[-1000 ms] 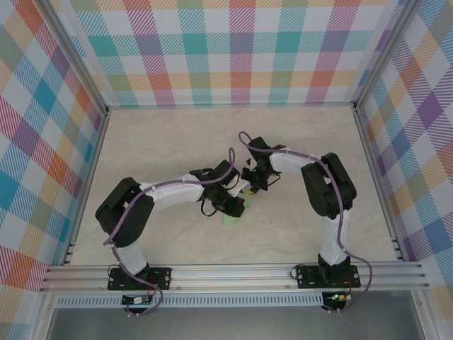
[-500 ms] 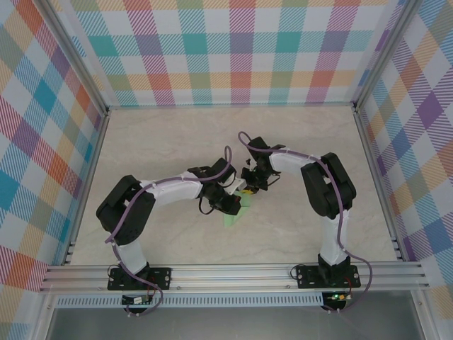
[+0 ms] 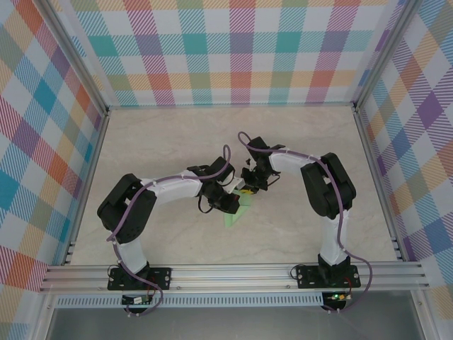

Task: Fold a paper plane with a square sheet of paper (pick it up from the middle)
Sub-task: Third fold the triangle at the center of the table.

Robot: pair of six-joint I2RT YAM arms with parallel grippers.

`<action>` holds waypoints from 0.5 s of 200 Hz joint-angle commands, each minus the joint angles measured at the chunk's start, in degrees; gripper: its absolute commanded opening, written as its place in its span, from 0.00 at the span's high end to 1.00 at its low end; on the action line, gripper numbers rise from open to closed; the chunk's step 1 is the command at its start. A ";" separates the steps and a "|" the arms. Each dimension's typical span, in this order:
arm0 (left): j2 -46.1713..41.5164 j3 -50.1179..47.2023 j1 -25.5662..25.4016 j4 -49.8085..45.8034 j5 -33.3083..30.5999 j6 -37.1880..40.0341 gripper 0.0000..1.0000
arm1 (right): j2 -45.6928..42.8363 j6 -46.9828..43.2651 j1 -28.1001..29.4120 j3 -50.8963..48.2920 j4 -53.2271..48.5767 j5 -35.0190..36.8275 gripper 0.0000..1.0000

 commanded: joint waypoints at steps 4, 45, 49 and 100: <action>2.17 1.30 1.22 -1.47 -0.86 -0.25 1.00 | 0.69 -0.20 0.06 -2.38 -3.07 5.37 0.87; 2.09 1.80 1.51 -2.71 -4.48 -0.03 1.00 | 0.85 0.02 0.03 -2.64 -3.00 5.67 0.87; 2.06 1.84 1.55 -2.92 -4.96 -0.03 1.00 | 0.88 0.06 0.04 -2.60 -2.98 5.68 0.87; 2.89 1.84 1.86 -3.79 -9.21 -0.35 1.00 | 1.48 1.20 0.05 -2.64 -2.19 4.90 0.86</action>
